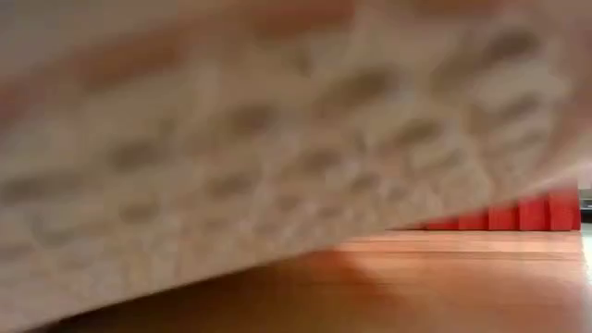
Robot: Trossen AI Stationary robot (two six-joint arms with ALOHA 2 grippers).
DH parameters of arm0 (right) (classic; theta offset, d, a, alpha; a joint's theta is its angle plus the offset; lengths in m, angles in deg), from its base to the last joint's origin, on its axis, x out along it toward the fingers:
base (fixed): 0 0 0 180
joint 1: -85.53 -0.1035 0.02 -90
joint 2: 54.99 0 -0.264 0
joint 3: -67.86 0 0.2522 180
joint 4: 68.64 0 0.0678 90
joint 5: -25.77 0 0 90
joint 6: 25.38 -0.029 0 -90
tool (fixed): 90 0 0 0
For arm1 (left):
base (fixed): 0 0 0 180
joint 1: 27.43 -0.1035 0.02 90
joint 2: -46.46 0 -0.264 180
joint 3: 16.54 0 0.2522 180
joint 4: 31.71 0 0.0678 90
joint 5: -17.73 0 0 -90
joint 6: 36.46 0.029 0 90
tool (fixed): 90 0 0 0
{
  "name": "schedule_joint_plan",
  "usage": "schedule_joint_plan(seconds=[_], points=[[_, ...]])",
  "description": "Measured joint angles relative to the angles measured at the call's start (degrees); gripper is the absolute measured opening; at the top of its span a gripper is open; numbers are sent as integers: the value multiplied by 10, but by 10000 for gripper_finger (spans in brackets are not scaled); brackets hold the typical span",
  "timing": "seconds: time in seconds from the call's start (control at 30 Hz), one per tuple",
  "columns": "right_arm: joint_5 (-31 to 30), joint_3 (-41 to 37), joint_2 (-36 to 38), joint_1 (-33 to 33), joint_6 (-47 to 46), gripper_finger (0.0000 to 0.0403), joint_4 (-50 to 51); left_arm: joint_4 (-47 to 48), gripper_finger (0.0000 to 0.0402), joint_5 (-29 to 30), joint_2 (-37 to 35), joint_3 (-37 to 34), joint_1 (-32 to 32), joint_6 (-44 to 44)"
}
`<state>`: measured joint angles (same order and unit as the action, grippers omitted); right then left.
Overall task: Pick and place slides into bin
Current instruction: Put the pink slide into the red bin
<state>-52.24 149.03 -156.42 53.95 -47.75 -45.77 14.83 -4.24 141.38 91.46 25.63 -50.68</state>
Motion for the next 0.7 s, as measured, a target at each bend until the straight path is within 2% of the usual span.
schedule_joint_plan(seconds=[0.3,0.5,0.7], points=[[-2,0,33,-15,40,5,-21,0,241,0,0,0,0,0],[17,0,57,-22,125,5,-84,0,241,0,0,0,0,-1],[13,0,116,-21,192,4,-124,0,241,4,0,0,0,4]])
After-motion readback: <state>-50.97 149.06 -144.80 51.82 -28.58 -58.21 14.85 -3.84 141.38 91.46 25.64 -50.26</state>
